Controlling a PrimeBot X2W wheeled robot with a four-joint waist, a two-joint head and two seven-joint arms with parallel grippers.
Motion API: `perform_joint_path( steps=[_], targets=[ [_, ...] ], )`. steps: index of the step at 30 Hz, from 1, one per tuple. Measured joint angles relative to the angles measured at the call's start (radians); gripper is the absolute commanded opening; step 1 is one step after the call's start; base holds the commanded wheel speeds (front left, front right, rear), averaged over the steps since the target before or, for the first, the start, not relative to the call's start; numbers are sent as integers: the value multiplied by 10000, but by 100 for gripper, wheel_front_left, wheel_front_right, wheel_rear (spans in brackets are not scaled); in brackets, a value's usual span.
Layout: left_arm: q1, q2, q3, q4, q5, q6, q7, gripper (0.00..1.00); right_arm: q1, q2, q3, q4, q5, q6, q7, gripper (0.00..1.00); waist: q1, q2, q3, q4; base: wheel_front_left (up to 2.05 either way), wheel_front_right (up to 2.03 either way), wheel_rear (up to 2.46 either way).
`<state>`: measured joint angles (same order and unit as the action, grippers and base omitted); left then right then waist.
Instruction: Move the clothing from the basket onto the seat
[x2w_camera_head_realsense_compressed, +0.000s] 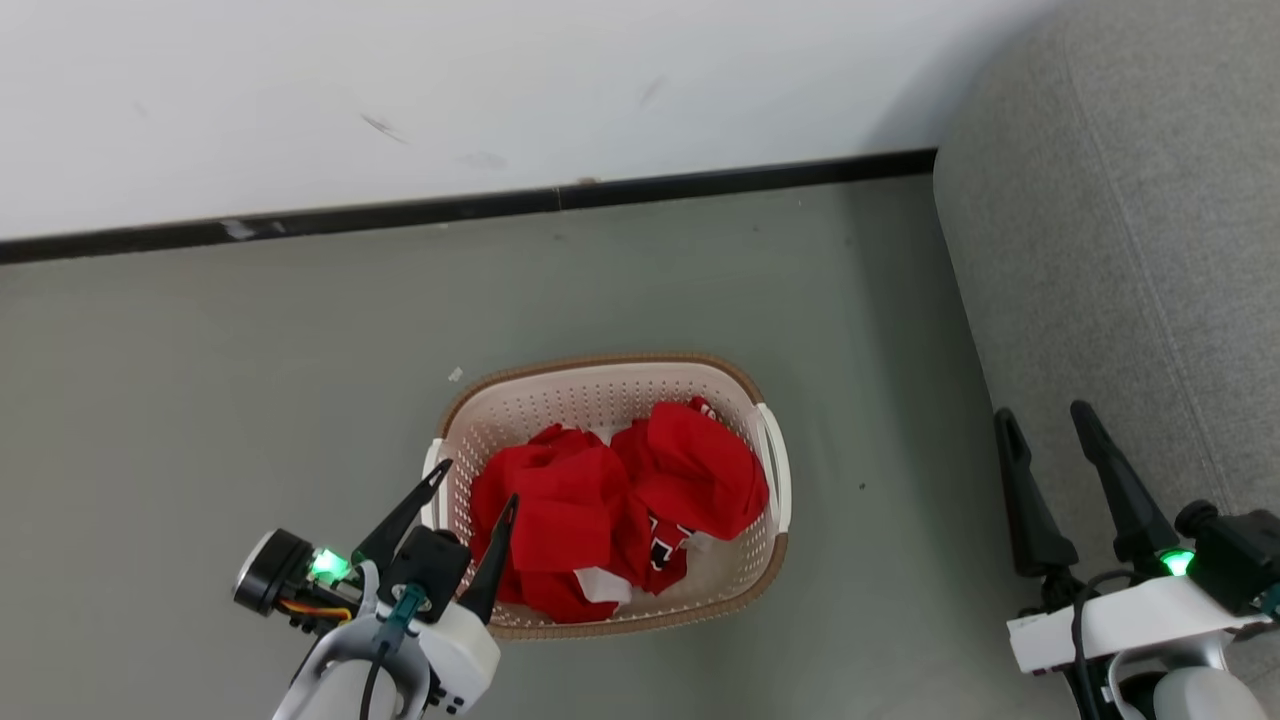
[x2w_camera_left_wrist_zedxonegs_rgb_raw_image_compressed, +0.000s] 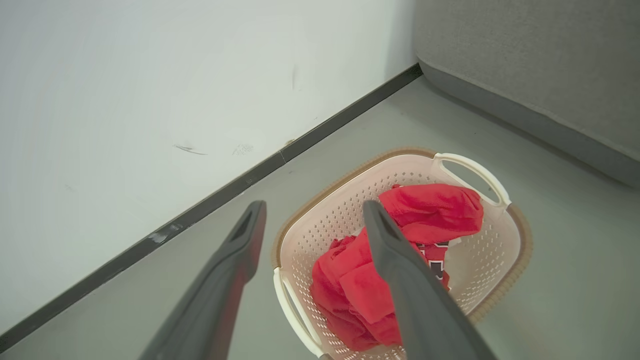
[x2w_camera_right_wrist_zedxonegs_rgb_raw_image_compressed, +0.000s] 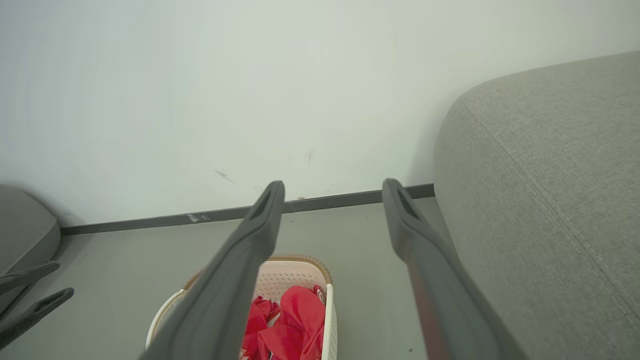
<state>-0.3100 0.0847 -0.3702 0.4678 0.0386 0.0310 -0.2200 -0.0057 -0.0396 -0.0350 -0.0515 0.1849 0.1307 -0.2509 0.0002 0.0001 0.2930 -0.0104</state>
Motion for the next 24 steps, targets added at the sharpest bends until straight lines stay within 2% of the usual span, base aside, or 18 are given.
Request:
perform_joint_path(
  steps=[24],
  targets=[
    [-2110, 31, -253, 1473, 698, 6, 31, 100, -1747, -8, -163, -938, 211, 0, -13, 100, 0, -1, 2749, -875, 0, 0, 0]
  ],
)
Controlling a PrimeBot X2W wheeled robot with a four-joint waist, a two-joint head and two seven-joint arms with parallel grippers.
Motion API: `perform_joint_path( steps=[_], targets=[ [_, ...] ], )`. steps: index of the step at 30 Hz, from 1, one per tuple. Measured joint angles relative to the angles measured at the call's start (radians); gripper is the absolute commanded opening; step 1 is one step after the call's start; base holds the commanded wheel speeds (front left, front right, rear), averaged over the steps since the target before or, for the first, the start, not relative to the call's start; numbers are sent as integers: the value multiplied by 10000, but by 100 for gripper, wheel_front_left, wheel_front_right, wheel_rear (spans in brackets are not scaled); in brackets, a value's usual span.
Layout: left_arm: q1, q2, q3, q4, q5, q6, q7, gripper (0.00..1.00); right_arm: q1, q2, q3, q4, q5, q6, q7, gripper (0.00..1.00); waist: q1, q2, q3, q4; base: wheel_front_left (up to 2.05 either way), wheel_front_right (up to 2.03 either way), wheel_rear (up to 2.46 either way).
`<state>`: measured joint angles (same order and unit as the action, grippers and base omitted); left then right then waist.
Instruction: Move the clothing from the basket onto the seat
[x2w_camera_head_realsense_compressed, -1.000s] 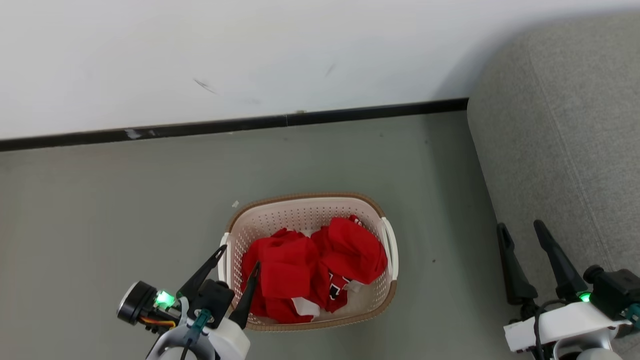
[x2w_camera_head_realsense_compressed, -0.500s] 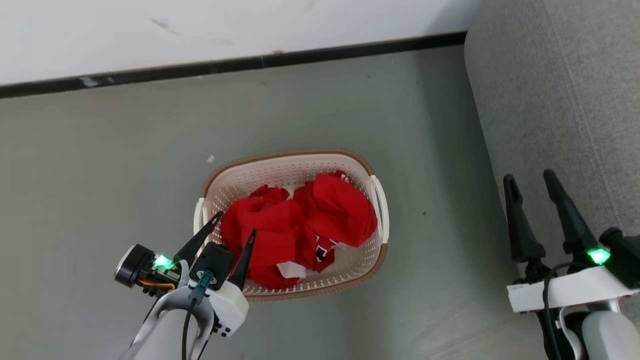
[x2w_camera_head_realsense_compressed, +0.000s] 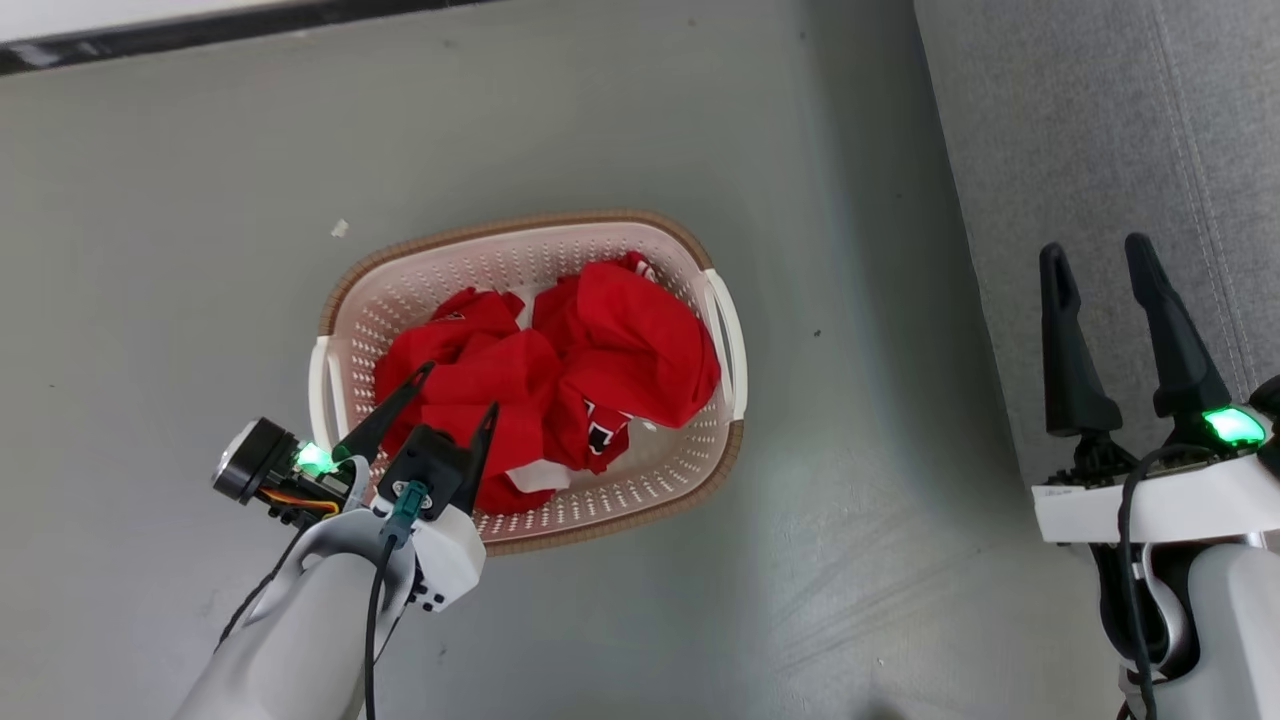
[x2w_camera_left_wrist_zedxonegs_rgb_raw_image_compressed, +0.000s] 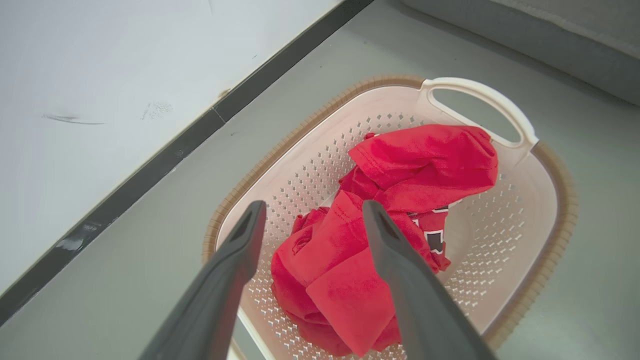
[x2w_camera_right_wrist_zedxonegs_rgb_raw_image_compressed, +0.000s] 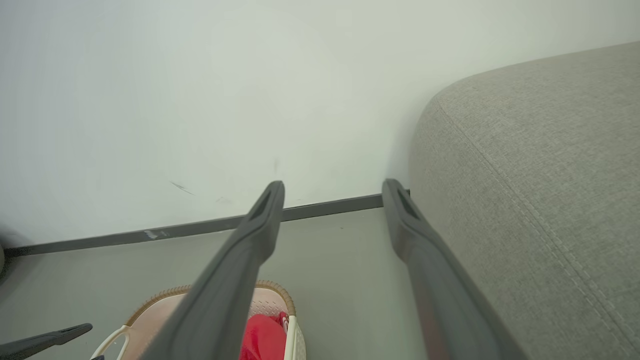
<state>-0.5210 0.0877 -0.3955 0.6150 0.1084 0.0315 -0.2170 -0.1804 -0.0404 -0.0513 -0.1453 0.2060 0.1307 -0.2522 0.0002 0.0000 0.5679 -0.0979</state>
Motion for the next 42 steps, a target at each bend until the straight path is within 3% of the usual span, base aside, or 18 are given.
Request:
perform_joint_path(
  steps=[18, 37, 38, 39, 42],
  targets=[
    [-1176, 616, -631, 1101, 980, -23, -21, 100, -1382, -8, 153, -48, 320, 0, 0, 100, 0, 0, 1609, -679, 0, 0, 0],
    [-2478, 767, -621, 2366, 1317, -17, 1053, 100, -1991, -12, 334, 155, 476, 0, -2, 100, 0, 0, 2483, -1030, 0, 0, 0],
    [-2531, 761, -621, 2401, 1317, -17, 1103, 96, -1994, -12, 334, 169, 487, 0, -2, 100, 0, 0, 2511, -1036, 0, 0, 0],
    [-2572, 755, -621, 2431, 1317, -17, 1104, 69, -2011, -12, 332, 182, 487, 0, -2, 100, 0, 0, 2537, -1040, 0, 0, 0],
    [-2643, 688, -629, 2566, 1317, -17, 1112, 29, -2202, -13, 303, 253, 487, 0, -2, 100, 0, 0, 2564, -1022, 0, 0, 0]
  ],
)
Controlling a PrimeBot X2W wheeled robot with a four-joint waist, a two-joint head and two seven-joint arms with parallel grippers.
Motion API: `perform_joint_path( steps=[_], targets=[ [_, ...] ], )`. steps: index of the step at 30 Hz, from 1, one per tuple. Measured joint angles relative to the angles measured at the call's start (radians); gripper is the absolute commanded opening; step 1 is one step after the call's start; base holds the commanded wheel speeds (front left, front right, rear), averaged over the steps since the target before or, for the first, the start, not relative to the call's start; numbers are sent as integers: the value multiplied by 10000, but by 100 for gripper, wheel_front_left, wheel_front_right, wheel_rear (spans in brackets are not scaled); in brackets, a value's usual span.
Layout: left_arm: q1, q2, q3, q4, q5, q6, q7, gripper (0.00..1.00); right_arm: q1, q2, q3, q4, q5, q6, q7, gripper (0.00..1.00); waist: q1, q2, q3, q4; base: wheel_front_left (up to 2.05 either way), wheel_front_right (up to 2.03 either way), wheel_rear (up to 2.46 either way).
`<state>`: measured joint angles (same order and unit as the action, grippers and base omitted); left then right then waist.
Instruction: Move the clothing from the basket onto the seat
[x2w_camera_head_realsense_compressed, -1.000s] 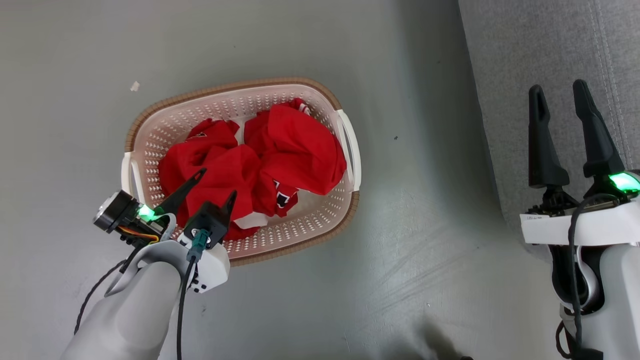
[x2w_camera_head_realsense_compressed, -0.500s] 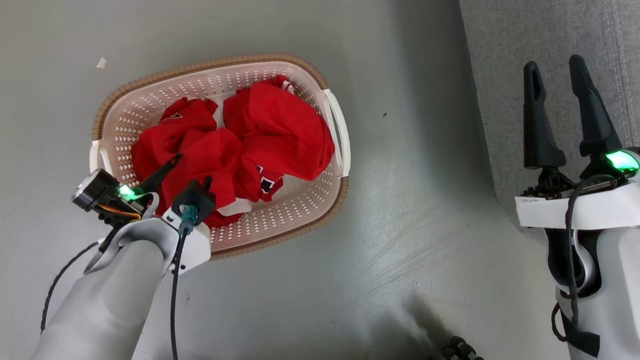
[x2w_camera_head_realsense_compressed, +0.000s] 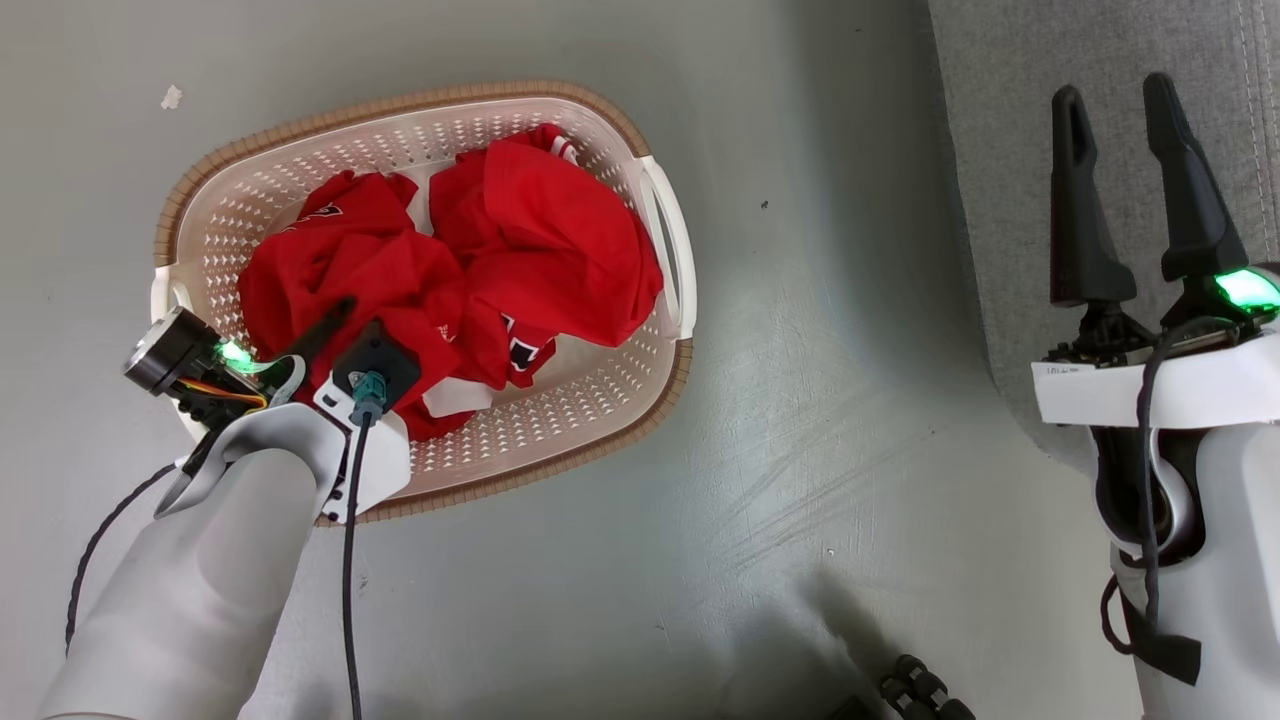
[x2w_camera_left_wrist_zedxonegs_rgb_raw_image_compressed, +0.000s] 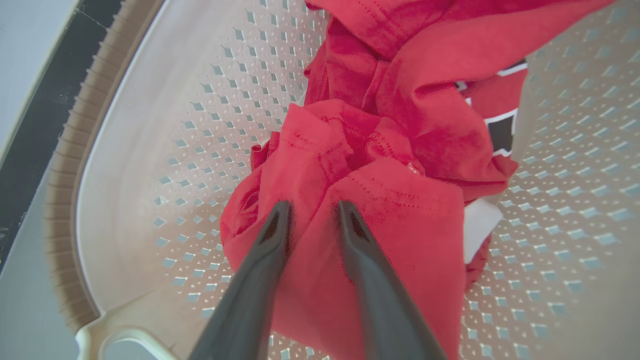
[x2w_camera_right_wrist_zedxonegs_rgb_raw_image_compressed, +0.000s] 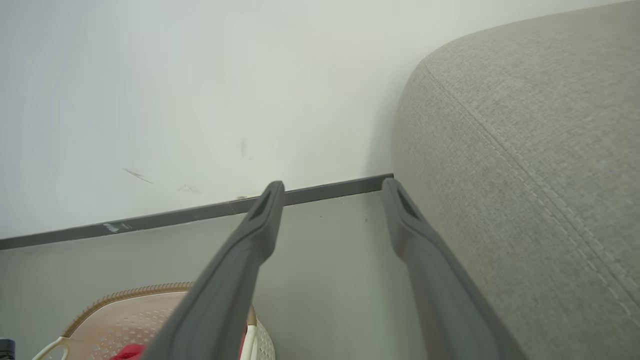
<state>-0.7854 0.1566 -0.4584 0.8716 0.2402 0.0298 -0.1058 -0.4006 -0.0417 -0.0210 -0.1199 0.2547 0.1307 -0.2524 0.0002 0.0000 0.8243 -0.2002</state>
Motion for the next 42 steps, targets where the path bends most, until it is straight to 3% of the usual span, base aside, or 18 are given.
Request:
perform_joint_path(
  steps=[3, 18, 25, 42],
  targets=[
    [-29, -42, -6, 86, -4, 0, -10, 0, -139, 0, -10, 25, 0, 0, 0, 100, 0, 0, -28, 31, 0, 0, 0],
    [-23, -491, 236, -334, -481, 217, -1070, 0, -342, -6, -44, 384, -178, 0, 0, 100, 0, 0, -474, 359, 0, 0, 0],
    [41, -531, 458, -1051, -696, 470, -1342, 0, -341, -13, 63, 662, -374, 0, -2, 100, 0, 0, -868, 620, 0, 0, 0],
    [616, -552, 410, -3442, -1087, 470, -1440, 0, -341, -40, 476, 1346, -1187, 0, -2, 100, -1, 0, -2168, 1288, 0, 0, 0]
  ],
)
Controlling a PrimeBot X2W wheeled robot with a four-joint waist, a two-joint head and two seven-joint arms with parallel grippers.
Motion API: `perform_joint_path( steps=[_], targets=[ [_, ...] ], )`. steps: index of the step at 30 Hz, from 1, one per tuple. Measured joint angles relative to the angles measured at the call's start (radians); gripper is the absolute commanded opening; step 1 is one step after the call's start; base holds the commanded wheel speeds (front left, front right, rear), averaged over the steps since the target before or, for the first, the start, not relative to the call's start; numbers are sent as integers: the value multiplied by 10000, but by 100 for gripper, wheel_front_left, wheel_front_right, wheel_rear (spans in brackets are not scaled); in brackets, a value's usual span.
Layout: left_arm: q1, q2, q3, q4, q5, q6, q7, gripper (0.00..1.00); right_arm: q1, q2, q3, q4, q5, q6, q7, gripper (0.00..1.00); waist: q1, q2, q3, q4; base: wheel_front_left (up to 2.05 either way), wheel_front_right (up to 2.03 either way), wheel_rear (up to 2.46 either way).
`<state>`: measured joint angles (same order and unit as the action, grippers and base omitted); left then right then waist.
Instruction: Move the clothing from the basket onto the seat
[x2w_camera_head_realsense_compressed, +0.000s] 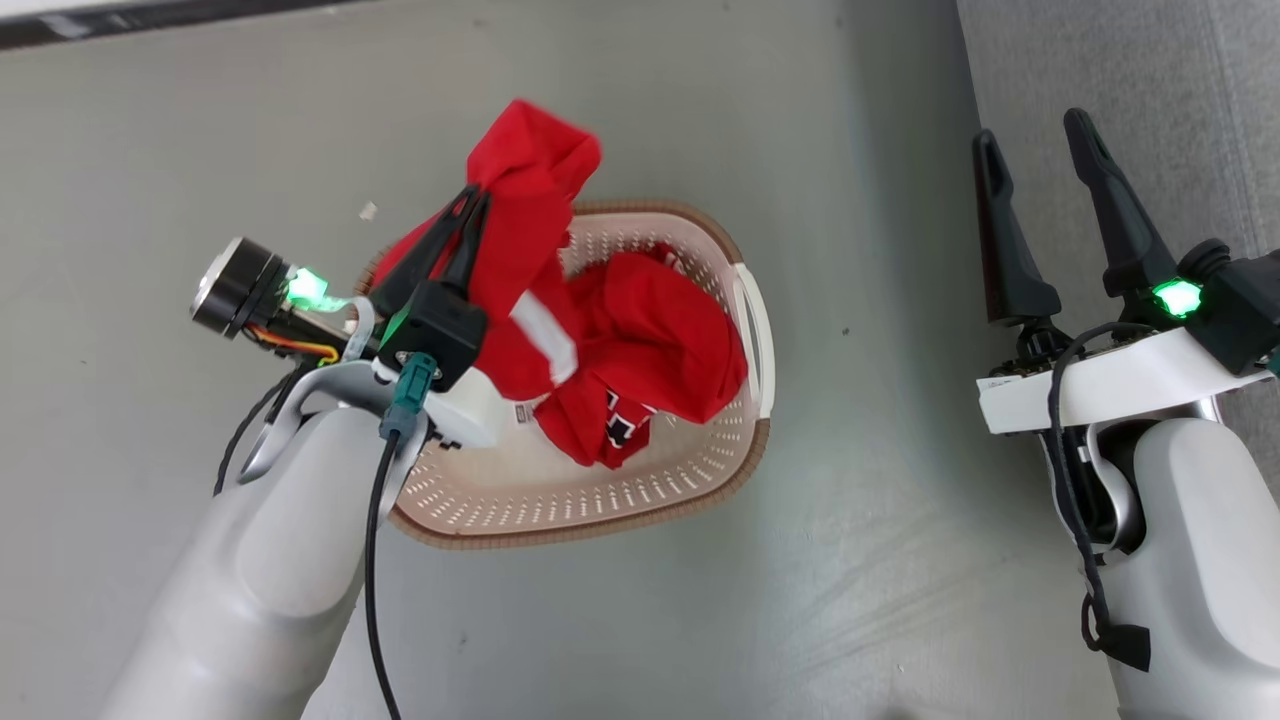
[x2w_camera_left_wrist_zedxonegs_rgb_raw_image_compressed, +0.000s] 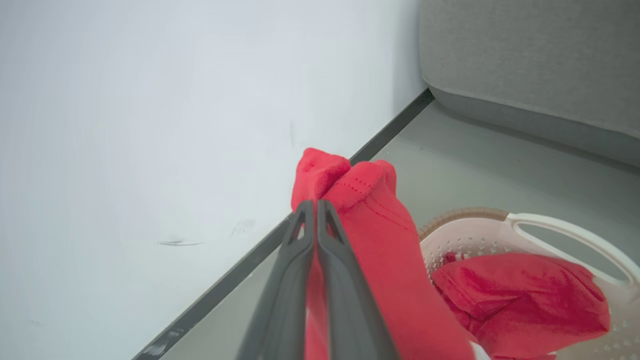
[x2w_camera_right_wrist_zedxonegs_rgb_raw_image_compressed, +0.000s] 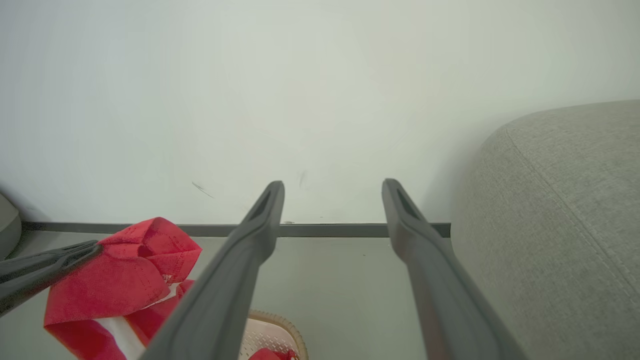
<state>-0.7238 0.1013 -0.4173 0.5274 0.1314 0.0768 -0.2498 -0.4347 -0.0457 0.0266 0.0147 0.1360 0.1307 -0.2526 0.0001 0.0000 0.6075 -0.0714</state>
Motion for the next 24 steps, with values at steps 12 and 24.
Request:
perform_joint_path(
  steps=[12, 24],
  targets=[
    [287, 376, -240, -1950, -86, -161, -29, 0, 154, -130, 176, 380, -67, 0, 0, 100, 0, 0, -1229, 420, 0, 0, 0],
    [344, 637, -675, -3005, -150, -727, -69, 0, 982, -604, 1057, 1106, -132, 0, 0, 100, 0, 0, -2704, 708, 0, 0, 0]
  ],
)
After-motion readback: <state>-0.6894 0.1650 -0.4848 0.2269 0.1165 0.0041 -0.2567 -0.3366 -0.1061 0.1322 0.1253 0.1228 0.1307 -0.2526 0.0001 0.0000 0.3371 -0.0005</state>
